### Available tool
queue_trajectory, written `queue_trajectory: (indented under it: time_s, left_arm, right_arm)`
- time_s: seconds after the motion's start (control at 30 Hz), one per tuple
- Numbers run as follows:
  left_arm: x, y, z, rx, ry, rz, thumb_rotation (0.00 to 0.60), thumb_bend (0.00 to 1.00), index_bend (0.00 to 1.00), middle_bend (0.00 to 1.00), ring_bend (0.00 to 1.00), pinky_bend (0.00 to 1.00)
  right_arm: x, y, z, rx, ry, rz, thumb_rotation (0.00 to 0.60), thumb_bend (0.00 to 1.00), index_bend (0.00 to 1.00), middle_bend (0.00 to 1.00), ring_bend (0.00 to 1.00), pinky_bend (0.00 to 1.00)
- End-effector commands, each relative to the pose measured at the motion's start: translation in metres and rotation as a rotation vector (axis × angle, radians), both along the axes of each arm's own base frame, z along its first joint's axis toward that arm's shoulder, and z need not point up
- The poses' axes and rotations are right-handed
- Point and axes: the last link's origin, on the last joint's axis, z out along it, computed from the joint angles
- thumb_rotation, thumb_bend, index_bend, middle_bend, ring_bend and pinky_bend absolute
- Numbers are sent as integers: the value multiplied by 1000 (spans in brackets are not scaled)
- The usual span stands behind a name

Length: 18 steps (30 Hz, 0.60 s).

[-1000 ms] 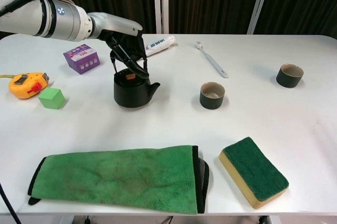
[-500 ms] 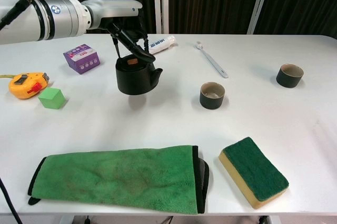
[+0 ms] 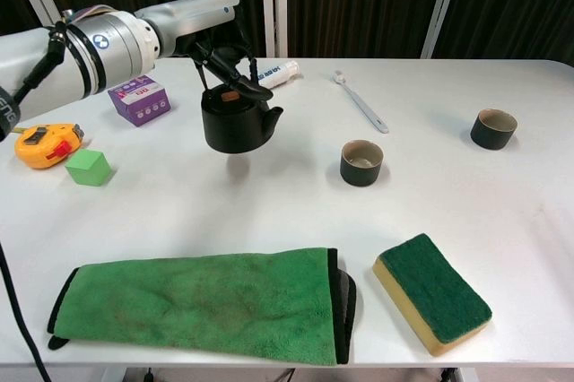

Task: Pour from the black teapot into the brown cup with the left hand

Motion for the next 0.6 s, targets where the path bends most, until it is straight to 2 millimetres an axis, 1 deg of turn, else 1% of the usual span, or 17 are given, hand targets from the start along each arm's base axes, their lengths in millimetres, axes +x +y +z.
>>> queue_trajectory:
  time_s: [0.03,0.2,0.43,0.6]
  left_arm:
    - [-1,0,-1,10,-1,0,433,17,1000,1000,999,444]
    - [-3,-1,-3,21,-14,5,451,121,1000,1000,1000,444]
    - [-1,-2,-4,40,-38,-2,467,213,1000,1000,1000,445]
    - [-2,-2,-4,43,-44,4,468,227,1000,1000,1000,443]
  right_arm:
    - [0,0,0,0,0,0,600,453,0,0,0,0]
    - [-1,1,0,2,1,-3,600,453,0,0,0,0]
    - [-1,1,-2,6,-1,-5,600,453,0,0,0,0]
    - [-2,1,-2,9,1,-7,600,453,0,0,0,0]
